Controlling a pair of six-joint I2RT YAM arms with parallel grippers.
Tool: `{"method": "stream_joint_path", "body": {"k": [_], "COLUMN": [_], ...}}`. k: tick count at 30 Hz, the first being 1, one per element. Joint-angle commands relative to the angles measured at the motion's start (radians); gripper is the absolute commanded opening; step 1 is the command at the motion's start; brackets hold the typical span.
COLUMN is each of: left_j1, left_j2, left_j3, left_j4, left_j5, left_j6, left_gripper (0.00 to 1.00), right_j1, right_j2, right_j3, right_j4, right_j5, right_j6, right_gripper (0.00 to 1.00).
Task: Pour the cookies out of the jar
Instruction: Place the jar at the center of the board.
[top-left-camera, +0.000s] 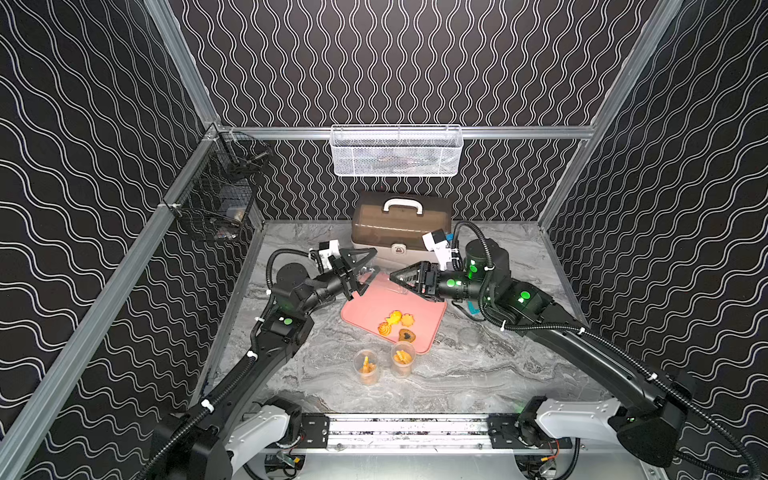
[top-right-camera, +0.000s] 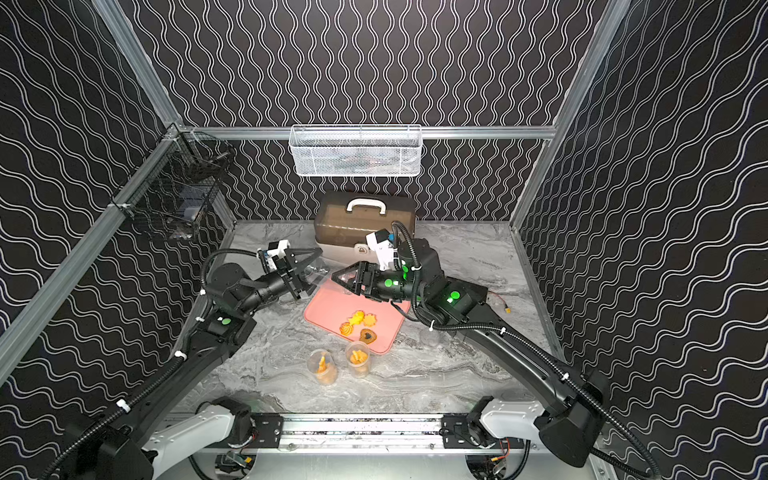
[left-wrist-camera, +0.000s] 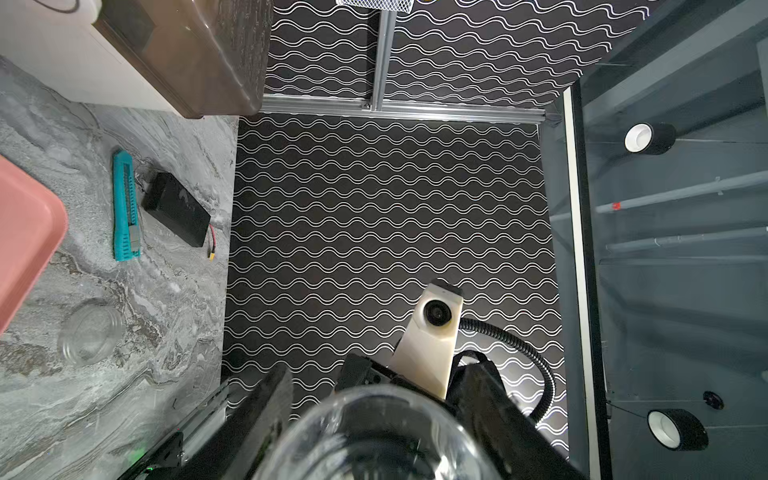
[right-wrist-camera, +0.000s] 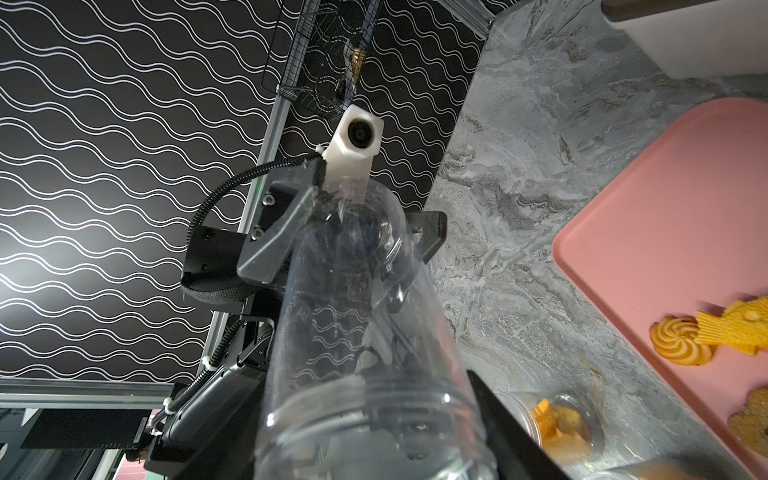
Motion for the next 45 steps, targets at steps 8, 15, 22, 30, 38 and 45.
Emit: {"method": "stream_joint_path", "body": {"k": [8,15,22,30,38,45], "left_j1": [0.001,0.000,0.000,0.001,0.000,0.000], "left_j2": [-0.006,-0.004,-0.009,-0.015,-0.017,-0.032], "left_j3": [0.007,0.004,0.028,0.033,0.044,0.058], "left_j4": [-0.004,-0.008,-0.058,-0.078,-0.095,-0.144], "left_j5": [0.010,0.010,0.019,0.018,0.020,0.026], "left_j6": [0.012,0.014,0.060,0.072,0.083,0.128], "left_gripper": [0.88,0.99,0.99,0.99,0.99,0.99], "right_j1": [0.001,0.001,0.001,-0.001,-0.001,-0.002], "right_j2": [-0.006,-0.005,-0.023,-0.030,-0.032,-0.037], "right_j3": [-0.007,-0.006,-0.016,-0.004,-0.008,0.010], "right_j4": [0.067,0.062,0.045,0.025,0.023,-0.041], "right_j5": [0.010,0.014,0.036,0.045,0.048,0.083], "right_j6": [0.014,0.009,0.006,-0.002,0.000,-0.020], "right_gripper": [0.65,0.65,0.65,0.65,0.65,0.65]}}
